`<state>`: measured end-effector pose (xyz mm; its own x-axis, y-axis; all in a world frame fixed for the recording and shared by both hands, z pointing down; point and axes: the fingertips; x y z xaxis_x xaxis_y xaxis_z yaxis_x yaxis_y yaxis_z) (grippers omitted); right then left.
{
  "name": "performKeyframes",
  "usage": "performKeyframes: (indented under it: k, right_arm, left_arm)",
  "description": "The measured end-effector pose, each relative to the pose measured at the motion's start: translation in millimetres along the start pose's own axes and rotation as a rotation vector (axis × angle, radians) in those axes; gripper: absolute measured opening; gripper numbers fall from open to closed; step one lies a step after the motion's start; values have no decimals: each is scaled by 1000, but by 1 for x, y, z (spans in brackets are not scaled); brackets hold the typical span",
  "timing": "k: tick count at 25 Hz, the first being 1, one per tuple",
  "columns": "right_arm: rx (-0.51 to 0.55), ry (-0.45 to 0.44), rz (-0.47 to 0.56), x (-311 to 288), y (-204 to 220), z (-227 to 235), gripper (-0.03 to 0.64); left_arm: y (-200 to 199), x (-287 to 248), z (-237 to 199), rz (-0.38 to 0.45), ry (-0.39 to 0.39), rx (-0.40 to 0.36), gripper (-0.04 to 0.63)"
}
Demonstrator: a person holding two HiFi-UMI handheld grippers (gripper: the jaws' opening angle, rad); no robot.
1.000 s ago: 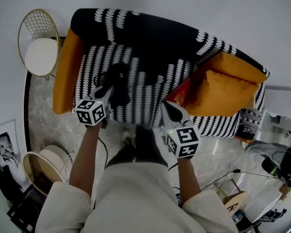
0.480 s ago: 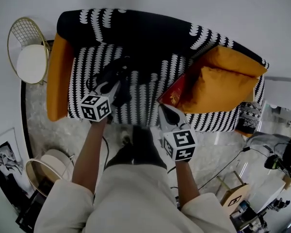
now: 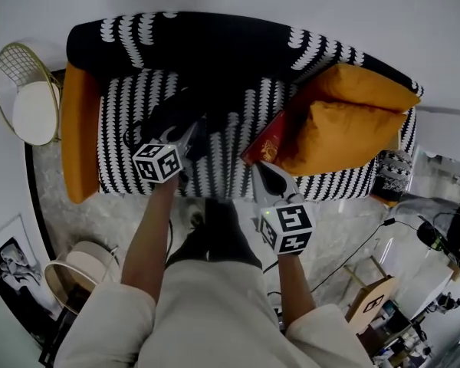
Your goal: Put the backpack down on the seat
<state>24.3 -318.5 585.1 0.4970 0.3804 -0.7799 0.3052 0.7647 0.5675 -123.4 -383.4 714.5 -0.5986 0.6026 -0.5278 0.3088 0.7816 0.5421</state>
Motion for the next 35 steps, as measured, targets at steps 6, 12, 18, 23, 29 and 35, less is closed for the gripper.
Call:
performKeyframes:
  k: [6, 12, 18, 23, 29, 35]
  right_arm:
    - [-31, 21, -21, -11, 1, 22, 6]
    - [-64, 39, -25, -23, -2, 34, 6]
    - [-91, 55, -32, -32, -3, 55, 6]
    - [-127, 68, -46, -39, 2, 73, 6]
    - [-136, 82, -52, -46, -1, 94, 6]
    - [-115, 78, -61, -59, -5, 102, 6]
  left_arm:
    - [-4, -35, -16, -11, 7, 21, 15]
    - [-3, -72, -30, -44, -6, 38, 15]
    - [5, -109, -37, -92, -26, 64, 17]
    - [17, -137, -47, -130, -16, 92, 18]
    - [22, -167, -56, -178, -28, 105, 33]
    - [25, -182, -68, -233, -96, 41, 48]
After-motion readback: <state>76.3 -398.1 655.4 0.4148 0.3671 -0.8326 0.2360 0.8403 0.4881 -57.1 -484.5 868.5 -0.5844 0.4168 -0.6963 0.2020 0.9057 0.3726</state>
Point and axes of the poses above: the fingertips, and each gripper's own axes: x backward along the fingers, z to its right, y out of its underside, and after that the axes turned 9 degrees about -z, right-handed
